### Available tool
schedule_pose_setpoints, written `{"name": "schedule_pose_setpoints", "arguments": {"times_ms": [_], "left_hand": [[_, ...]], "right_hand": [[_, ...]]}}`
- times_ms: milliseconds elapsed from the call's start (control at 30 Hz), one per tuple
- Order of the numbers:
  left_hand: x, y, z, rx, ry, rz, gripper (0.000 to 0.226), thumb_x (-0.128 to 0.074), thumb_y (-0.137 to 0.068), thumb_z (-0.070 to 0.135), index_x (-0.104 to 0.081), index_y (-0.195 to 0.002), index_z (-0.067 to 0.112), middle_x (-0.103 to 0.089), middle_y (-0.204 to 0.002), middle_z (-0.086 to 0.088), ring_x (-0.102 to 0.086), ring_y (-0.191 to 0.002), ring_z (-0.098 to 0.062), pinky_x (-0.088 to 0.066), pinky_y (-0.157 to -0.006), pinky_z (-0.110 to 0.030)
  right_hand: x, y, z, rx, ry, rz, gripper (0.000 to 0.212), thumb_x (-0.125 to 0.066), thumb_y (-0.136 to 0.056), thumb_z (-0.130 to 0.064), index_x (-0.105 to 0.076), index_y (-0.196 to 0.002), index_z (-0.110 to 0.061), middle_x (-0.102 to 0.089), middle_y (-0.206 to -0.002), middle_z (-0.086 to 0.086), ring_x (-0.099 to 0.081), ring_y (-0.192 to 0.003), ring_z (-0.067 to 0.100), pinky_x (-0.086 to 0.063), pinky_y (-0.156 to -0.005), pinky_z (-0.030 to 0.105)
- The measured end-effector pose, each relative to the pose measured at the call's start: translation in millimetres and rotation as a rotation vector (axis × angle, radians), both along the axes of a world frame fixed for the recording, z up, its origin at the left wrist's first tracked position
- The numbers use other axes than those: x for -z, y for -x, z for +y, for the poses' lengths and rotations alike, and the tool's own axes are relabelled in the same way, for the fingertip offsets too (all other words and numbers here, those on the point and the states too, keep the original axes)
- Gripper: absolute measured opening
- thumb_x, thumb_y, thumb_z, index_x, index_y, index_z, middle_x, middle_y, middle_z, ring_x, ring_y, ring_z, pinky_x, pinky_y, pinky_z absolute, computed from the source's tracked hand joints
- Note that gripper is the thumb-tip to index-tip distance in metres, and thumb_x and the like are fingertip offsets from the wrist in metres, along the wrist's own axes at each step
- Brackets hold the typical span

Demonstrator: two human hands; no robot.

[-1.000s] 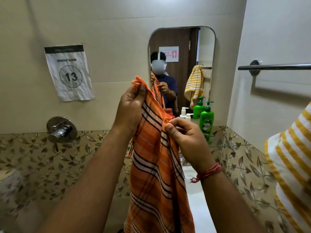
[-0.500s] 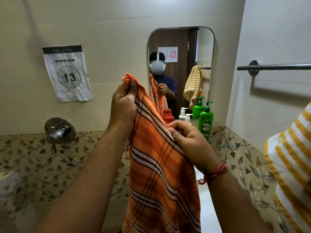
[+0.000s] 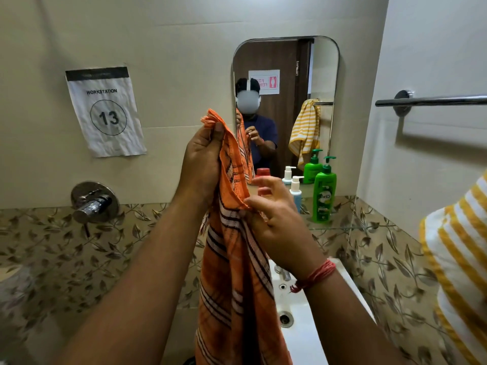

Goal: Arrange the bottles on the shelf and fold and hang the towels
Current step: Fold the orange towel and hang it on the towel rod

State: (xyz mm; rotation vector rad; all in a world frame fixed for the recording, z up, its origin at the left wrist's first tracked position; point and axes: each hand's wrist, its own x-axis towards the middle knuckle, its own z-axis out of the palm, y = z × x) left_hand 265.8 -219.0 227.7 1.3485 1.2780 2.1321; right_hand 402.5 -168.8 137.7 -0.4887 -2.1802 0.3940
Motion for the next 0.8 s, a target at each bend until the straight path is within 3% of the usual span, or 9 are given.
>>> {"name": "schedule_pose_setpoints", "arguments": {"times_ms": [100,200,333,567,733,800], "left_hand": [[-3,0,-1,0.013,0.003,0.026,0.025,-0.043,-0.106,0.033,-0.062,-0.093,0.023,-0.062,-0.058,0.015,-0.061,-0.055,0.0,-0.05,-0.056,-0.016],[-4,2,-2,0.022,-0.001,0.014,0.025,-0.044,-0.106,0.033,-0.063,-0.092,0.022,-0.062,-0.059,0.013,-0.06,-0.055,-0.001,-0.05,-0.057,-0.017],[-3,6,-2,0.048,-0.014,-0.013,0.026,-0.046,-0.105,0.033,-0.062,-0.089,0.02,-0.061,-0.063,0.008,-0.059,-0.055,-0.004,-0.051,-0.056,-0.019],[2,4,0,0.036,0.011,0.048,0.025,-0.048,-0.105,0.032,-0.061,-0.086,0.022,-0.058,-0.056,0.011,-0.056,-0.051,-0.003,-0.047,-0.052,-0.016],[4,1,3,0.04,-0.01,0.084,0.026,-0.047,-0.105,0.029,-0.061,-0.085,0.02,-0.057,-0.054,0.011,-0.054,-0.049,-0.003,-0.047,-0.051,-0.016],[3,2,4,0.027,-0.015,0.069,0.028,-0.046,-0.106,0.029,-0.06,-0.085,0.017,-0.057,-0.054,0.011,-0.055,-0.048,-0.003,-0.047,-0.05,-0.017]], "right_hand": [[-2,5,3,-0.168,0.146,0.147,0.023,-0.057,-0.098,-0.023,-0.07,-0.117,-0.019,-0.048,-0.141,-0.008,-0.048,-0.128,0.007,-0.047,-0.104,0.029],[3,8,2,-0.241,0.124,0.313,0.02,-0.057,-0.097,-0.018,-0.071,-0.11,-0.01,-0.066,-0.115,-0.001,-0.062,-0.109,0.011,-0.055,-0.092,0.036],[12,12,6,-0.241,0.143,0.467,0.014,-0.058,-0.098,-0.012,-0.069,-0.102,-0.006,-0.069,-0.096,0.003,-0.066,-0.093,0.022,-0.056,-0.078,0.048],[9,17,3,-0.352,0.175,0.371,0.017,-0.056,-0.098,-0.017,-0.069,-0.102,-0.006,-0.066,-0.102,0.002,-0.065,-0.098,0.019,-0.057,-0.083,0.042],[6,17,6,-0.278,0.199,0.239,0.028,-0.055,-0.095,-0.032,-0.061,-0.085,-0.007,-0.059,-0.081,0.008,-0.057,-0.074,0.023,-0.05,-0.068,0.044],[9,13,8,-0.295,0.256,0.199,0.033,-0.052,-0.096,-0.037,-0.061,-0.085,-0.007,-0.06,-0.08,0.011,-0.057,-0.073,0.026,-0.051,-0.066,0.047]]}}
